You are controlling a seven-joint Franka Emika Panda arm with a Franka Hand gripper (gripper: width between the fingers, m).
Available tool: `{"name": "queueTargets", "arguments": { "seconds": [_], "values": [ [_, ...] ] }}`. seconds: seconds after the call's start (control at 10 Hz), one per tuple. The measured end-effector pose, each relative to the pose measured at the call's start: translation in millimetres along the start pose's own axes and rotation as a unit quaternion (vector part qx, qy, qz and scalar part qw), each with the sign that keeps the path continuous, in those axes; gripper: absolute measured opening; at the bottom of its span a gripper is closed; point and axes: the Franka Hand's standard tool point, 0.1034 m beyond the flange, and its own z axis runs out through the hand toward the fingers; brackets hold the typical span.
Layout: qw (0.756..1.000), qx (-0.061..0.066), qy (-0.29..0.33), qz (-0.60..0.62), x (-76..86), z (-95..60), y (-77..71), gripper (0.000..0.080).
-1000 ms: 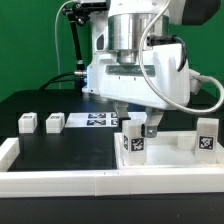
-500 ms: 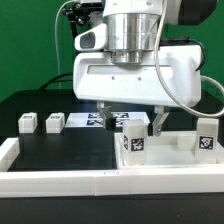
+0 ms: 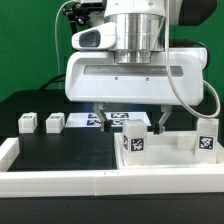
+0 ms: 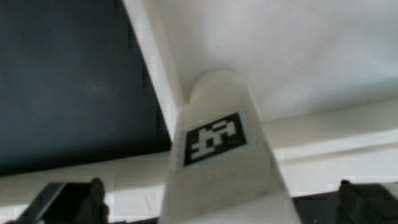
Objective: Assemble square table
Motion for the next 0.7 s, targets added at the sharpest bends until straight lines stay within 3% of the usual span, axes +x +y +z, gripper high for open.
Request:
{"name": "queueTargets", "arguments": {
  "seconds": [0.5,0.6,0.7],
  "values": [
    [0.993,-0.007,0.0,-0.119,2.3,-1.1,-1.2,0.0649],
    [0.993,-0.007,0.0,-0.116,2.4,-1.0,-0.6,0.0535],
    [0.993,-0.007,0.0,-0.116,2.4,-1.0,-0.5,0.0535]
  ]
}}
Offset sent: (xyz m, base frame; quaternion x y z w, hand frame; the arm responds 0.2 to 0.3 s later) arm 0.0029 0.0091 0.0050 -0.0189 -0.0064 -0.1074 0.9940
